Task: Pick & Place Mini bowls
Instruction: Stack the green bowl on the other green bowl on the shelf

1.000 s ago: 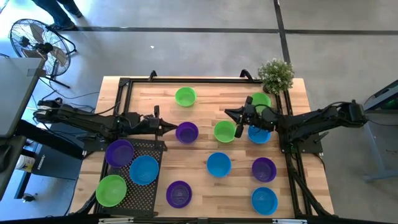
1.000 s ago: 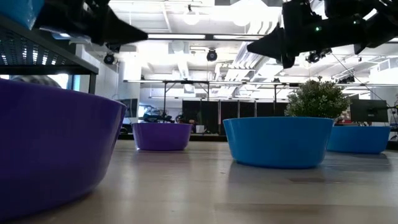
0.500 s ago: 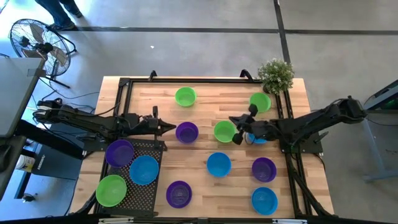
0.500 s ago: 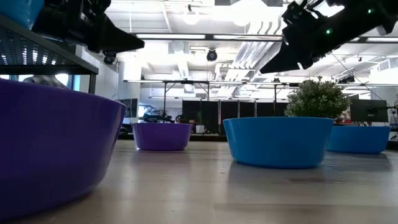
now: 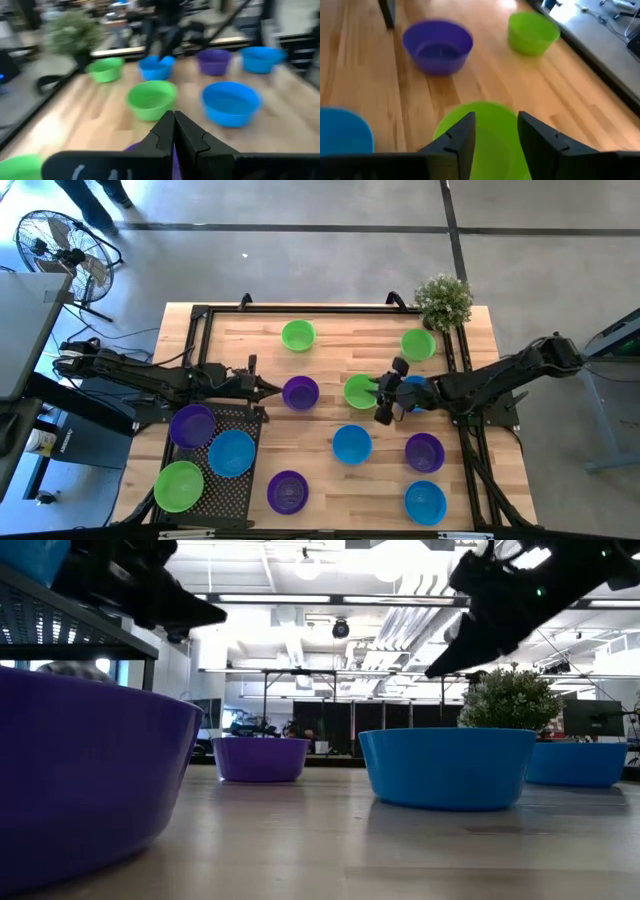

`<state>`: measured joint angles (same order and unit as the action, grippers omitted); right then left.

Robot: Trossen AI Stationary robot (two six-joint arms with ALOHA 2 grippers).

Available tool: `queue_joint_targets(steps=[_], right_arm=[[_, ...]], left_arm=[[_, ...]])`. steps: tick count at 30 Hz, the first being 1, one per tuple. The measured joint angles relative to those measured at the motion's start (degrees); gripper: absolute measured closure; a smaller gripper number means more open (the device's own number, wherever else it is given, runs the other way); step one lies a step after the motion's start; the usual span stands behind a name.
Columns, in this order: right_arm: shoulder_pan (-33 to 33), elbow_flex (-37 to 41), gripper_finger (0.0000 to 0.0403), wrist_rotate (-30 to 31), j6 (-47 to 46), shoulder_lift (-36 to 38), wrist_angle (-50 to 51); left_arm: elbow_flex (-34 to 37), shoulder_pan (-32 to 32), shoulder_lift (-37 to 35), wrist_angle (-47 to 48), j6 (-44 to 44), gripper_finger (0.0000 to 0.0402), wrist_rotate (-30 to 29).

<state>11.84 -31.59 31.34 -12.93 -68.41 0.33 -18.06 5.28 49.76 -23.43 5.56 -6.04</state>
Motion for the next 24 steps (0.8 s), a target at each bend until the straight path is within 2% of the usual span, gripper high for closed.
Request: queue_joint_targets(steps=[4,11,14,19,24], right_arm=[[2.1,0.0,0.0241,0.2,2.2,-3.5,1.3],[5.6,0.0,0.0214,-2.4,7.0,-5.1,2.9],[5.4,0.0,0.0216,-4.9,7.4,-5.1,4.1],[5.1,0.0,0.0237,-4.9,7.8,-5.1,8.1],[2.1,0.0,0.0258,-6.9,10.0,-6.6,7.9]], left_arm=[[0.0,0.0,0.0,0.1,0.1,0.0401,5.8],[0.0,0.0,0.0,1.0,1.6,0.0401,4.0],[0.0,0.0,0.0,0.9,1.6,0.0401,3.7],[0.0,0.0,0.0,1.4,0.3,0.0401,3.7],[0.0,0.0,0.0,1.5,0.2,0.0401,3.7]])
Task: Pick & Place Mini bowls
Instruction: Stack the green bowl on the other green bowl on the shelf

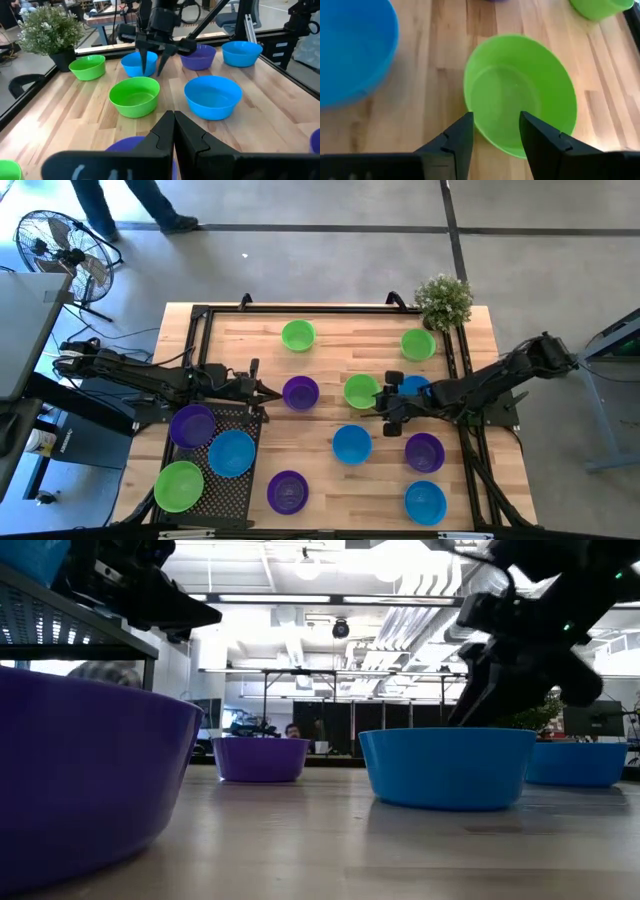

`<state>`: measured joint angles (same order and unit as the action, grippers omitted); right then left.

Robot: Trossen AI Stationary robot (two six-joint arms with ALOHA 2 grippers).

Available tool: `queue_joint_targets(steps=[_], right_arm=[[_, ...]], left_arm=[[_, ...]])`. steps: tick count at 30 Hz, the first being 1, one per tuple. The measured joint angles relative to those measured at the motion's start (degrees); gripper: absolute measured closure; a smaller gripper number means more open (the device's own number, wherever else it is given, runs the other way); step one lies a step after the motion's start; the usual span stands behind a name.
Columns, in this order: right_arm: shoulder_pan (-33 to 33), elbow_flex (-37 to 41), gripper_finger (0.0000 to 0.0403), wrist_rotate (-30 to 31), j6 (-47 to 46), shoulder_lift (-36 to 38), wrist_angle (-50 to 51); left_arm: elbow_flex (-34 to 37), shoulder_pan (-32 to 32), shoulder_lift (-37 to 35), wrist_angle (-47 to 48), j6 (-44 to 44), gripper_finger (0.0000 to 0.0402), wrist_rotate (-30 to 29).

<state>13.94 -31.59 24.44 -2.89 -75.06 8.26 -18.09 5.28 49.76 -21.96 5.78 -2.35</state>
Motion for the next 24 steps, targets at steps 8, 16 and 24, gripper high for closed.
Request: queue_joint_targets(steps=[8,16,24], right_arm=[[-5.0,-0.8,0.0273,-5.7,3.1,-7.4,-3.6],[-5.7,-4.6,0.0349,-5.8,8.4,-9.8,-2.4],[-5.1,-8.1,0.0363,-4.6,7.1,-9.8,-0.3]], left_arm=[[0.0,0.0,0.0,0.3,0.2,0.0401,0.0],[0.0,0.0,0.0,0.7,0.4,0.0401,-0.1],[0.0,0.0,0.0,1.0,0.4,0.0401,-0.2]])
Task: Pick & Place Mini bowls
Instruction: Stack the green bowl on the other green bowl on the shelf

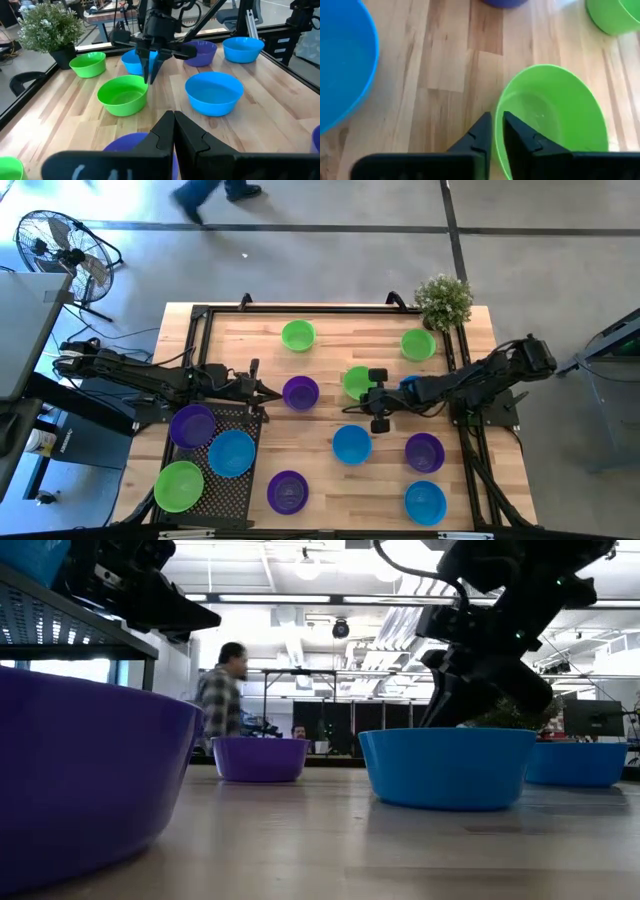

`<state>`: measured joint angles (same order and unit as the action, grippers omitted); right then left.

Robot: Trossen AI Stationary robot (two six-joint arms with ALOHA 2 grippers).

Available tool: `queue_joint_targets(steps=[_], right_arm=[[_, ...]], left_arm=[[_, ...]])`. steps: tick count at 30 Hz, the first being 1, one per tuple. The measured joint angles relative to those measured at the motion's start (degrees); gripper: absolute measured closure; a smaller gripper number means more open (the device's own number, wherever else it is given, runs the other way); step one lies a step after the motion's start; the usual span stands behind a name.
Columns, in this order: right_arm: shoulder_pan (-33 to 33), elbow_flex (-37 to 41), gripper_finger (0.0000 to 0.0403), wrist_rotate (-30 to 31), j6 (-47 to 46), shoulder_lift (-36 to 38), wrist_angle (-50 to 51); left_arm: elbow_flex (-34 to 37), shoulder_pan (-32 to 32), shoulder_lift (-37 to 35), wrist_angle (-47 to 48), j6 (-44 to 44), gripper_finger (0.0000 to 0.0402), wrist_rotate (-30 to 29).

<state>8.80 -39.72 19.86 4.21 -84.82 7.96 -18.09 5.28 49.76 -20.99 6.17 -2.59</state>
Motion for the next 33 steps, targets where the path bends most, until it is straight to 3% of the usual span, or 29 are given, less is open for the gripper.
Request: queue_joint_targets(steps=[3,8,10,13,20,33], right_arm=[[0.0,-2.3,0.0325,3.3,-7.8,0.1,4.0],[-2.4,-6.6,0.0269,12.4,-34.2,3.2,19.6],[-4.4,-6.7,0.0255,12.1,-41.9,4.5,22.7],[-8.1,-5.9,0.0243,6.9,-49.7,5.1,23.8],[-14.1,-0.4,0.0254,-0.9,-50.6,4.9,18.0],[-16.1,2.8,0.0339,-6.4,-47.7,4.9,9.9]], left_arm=[[0.0,0.0,0.0,0.1,0.0,0.0401,0.0],[0.0,0.0,0.0,0.2,0.0,0.0401,0.0],[0.0,0.0,0.0,0.2,0.0,0.0401,0.0],[0.0,0.0,0.0,0.2,0.0,0.0401,0.0],[0.0,0.0,0.0,0.2,0.0,0.0401,0.0],[0.0,0.0,0.0,0.2,0.0,0.0401,0.0]])
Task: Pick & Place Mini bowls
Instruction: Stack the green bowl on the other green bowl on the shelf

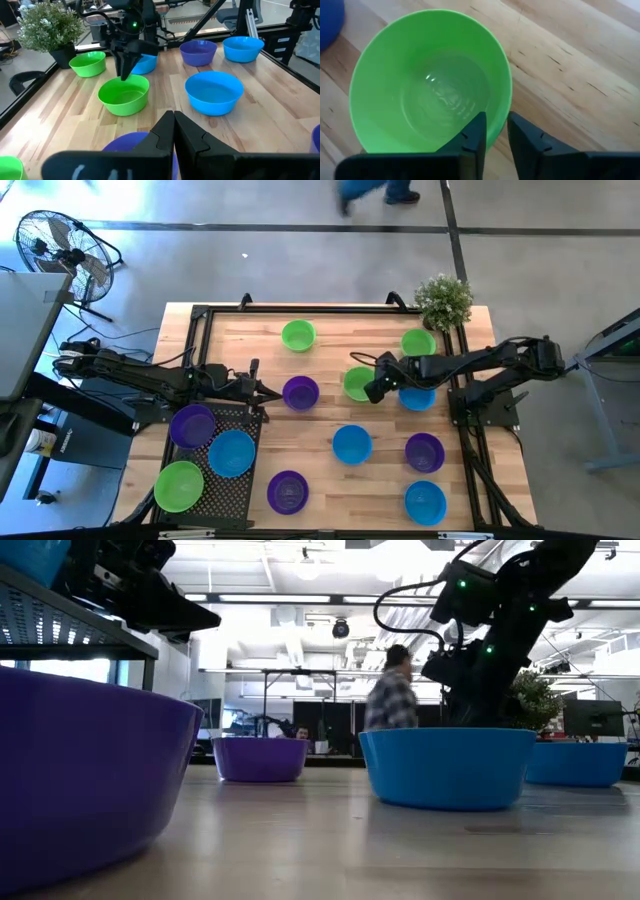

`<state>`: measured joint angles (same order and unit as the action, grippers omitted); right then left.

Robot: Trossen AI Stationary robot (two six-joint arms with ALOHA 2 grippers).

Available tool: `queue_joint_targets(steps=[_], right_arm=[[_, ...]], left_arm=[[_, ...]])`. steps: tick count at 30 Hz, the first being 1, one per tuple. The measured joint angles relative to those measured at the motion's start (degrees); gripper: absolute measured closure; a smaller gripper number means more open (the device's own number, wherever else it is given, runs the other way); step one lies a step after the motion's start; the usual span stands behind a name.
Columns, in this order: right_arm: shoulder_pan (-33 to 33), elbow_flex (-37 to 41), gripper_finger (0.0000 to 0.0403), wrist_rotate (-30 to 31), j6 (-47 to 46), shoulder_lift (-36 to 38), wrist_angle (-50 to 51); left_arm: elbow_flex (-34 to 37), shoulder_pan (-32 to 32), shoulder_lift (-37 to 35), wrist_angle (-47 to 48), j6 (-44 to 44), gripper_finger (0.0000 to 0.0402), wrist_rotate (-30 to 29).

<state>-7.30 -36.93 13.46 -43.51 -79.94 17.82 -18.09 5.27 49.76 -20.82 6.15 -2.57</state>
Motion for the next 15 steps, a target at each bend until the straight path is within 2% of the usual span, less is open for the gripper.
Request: queue_joint_targets(steps=[9,15], right_arm=[[-2.1,0.0,0.0397,0.6,2.7,0.0,-0.1],[-3.0,-0.3,0.0395,0.3,3.9,0.0,0.0]], left_arm=[[0.0,0.0,0.0,0.0,0.0,0.0401,0.0],[0.0,0.0,0.0,0.0,0.0,0.0401,0.0]])
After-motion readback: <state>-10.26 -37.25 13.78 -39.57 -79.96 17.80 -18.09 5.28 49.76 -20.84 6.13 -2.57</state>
